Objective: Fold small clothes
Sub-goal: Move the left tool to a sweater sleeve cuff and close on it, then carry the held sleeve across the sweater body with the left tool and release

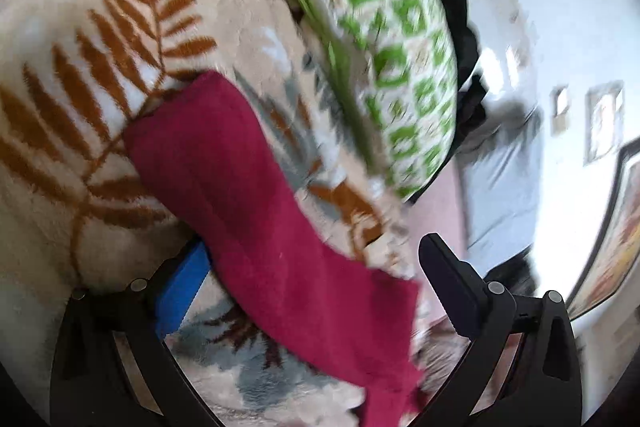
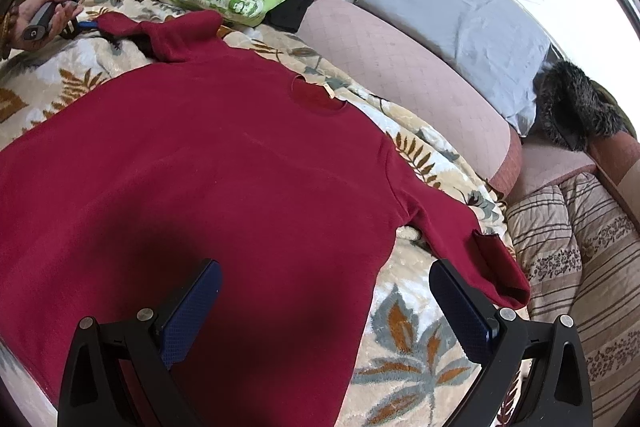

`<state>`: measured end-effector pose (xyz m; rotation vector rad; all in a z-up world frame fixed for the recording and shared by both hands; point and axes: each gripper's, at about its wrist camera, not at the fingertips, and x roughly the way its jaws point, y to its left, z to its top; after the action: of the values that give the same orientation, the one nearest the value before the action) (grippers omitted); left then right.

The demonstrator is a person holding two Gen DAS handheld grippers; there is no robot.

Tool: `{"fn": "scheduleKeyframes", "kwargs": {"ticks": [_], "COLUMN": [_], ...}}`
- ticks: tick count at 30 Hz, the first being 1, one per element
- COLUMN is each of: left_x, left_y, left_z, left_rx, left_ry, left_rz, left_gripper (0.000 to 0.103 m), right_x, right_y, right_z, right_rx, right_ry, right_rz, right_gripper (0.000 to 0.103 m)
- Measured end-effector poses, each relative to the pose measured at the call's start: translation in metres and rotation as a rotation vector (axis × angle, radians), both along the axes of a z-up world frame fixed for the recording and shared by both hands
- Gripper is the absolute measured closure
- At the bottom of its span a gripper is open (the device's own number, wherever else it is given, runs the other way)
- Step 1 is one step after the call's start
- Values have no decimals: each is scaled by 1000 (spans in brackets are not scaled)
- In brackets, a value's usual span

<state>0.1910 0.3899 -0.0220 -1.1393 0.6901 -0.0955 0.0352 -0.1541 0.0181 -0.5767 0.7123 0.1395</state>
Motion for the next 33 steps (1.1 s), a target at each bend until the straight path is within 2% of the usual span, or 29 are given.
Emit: {"fn": "scheduleKeyframes", "kwargs": {"ticks": [2, 6, 8, 9, 10, 11, 13, 15, 17, 19, 20, 23, 27, 28, 29, 31, 33], "left_x": [2, -5, -11, -14, -17, -20, -19, -16, -13, -9, -9, -11, -15, -17, -22, -28, -38], "left_y": [-4, 3, 9, 14, 18, 23, 26, 24, 20, 14, 11, 1, -18, -23, -30, -41, -63], "left_z": [2, 0, -2, -5, -8, -14, -20, -17, -12, -9, -8, 1, 32, 43, 61, 87, 118], "left_rx": [-11, -110, -122, -114, -120, -139, -136, -106, -73, 8, 45, 260, 534, 586, 619, 608, 577], "left_ry": [5, -92, -114, -97, -78, -55, -6, 3, -11, 41, 67, 192, 222, 203, 145, 30, -119], "left_rz": [-25, -31, 0, 36, 70, 114, 143, 151, 149, 131, 133, 158, 193, 201, 203, 177, 123], "left_gripper": [1, 2, 11, 17, 29, 34, 49, 51, 59, 93, 93, 96, 97, 98, 98, 98, 98], "right_x": [0, 0, 0, 0, 0, -1, -1, -1, 0, 0, 1, 1, 1, 1, 1, 0, -1], "right_y": [0, 0, 1, 1, 2, 2, 2, 2, 3, 3, 3, 3, 3, 3, 3, 2, 0], "right_z": [-1, -1, -2, -3, -4, -4, -5, -6, -6, -7, -7, -7, -7, -6, -6, -4, -1], "right_rx": [-2, 0, -7, -11, -16, -19, -22, -24, -27, -28, -28, -28, -29, -29, -28, -20, -8], "right_ry": [3, 4, 7, 9, 11, 13, 15, 17, 22, 21, 21, 21, 20, 19, 18, 13, 9], "right_rz": [0, 1, 3, 5, 7, 9, 13, 15, 15, 15, 15, 17, 18, 18, 17, 15, 9], "right_gripper": [0, 0, 0, 0, 0, 0, 0, 0, 0, 0, 0, 0, 0, 0, 0, 0, 0]}}
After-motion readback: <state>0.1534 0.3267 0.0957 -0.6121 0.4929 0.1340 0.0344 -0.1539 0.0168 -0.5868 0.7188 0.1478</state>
